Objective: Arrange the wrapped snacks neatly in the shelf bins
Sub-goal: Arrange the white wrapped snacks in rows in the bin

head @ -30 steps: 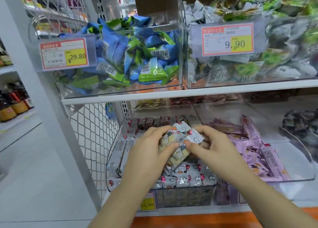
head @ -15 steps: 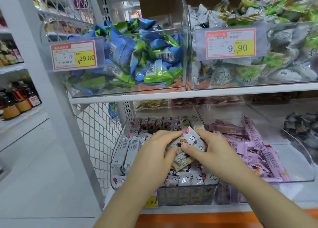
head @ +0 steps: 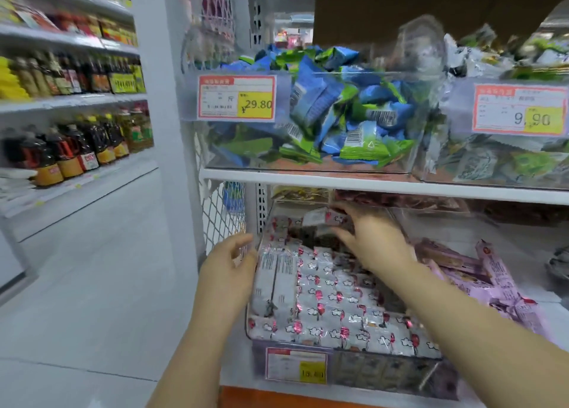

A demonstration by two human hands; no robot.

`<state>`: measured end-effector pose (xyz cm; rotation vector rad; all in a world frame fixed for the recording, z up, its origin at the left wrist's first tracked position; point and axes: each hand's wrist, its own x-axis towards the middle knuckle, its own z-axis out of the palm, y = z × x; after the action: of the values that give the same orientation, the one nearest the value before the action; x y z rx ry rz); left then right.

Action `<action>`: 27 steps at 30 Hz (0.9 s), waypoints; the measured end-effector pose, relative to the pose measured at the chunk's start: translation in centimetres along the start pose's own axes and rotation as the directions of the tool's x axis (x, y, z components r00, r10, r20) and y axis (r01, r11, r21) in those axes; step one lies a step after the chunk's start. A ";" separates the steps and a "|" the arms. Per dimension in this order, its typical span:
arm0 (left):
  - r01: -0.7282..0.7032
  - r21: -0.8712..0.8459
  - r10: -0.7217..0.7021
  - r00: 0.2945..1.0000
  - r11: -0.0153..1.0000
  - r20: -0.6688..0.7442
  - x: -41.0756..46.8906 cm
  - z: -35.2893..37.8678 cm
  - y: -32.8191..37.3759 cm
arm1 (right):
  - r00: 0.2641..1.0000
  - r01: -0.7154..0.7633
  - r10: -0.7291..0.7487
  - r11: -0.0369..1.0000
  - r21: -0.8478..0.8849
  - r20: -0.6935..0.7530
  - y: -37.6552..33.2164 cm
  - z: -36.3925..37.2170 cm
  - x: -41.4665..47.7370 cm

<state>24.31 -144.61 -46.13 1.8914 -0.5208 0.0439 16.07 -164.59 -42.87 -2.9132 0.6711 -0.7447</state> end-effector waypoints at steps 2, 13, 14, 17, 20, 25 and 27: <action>0.030 -0.039 -0.028 0.999 0.999 0.043 0.2 0.0 -0.3 | 0.996 0.031 -0.025 0.998 -0.062 0.084 -0.1 0.8 2.2; 0.142 -0.135 -0.116 0.976 0.981 0.184 1.4 1.7 -0.6 | 0.753 0.158 -0.139 0.987 0.029 0.643 -0.6 3.3 8.0; 0.147 -0.144 -0.119 0.975 0.979 0.189 1.5 1.8 -0.7 | 0.735 0.172 -0.138 0.985 0.013 0.664 -0.5 3.9 8.1; 0.163 -0.160 -0.129 0.969 0.974 0.209 1.7 1.8 -0.8 | 0.701 0.168 -0.098 0.985 -0.029 0.707 -0.2 5.3 8.1; 0.203 -0.215 -0.154 0.962 0.955 0.226 1.8 1.7 -1.2 | 0.712 -0.019 -0.042 0.997 0.078 0.701 -0.3 5.6 8.1; 0.194 -0.190 -0.146 0.960 0.962 0.238 1.4 1.3 -1.1 | 0.694 -0.046 -0.014 0.997 0.063 0.720 -0.8 4.2 6.6; 0.173 -0.172 -0.129 0.962 0.970 0.242 1.3 1.1 -1.0 | 0.723 -0.047 -0.036 0.994 0.102 0.690 -0.8 3.6 5.8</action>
<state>25.60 -145.72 -47.07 1.7499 -0.5139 -0.3191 22.68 -166.55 -43.33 -2.7476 0.5123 0.3312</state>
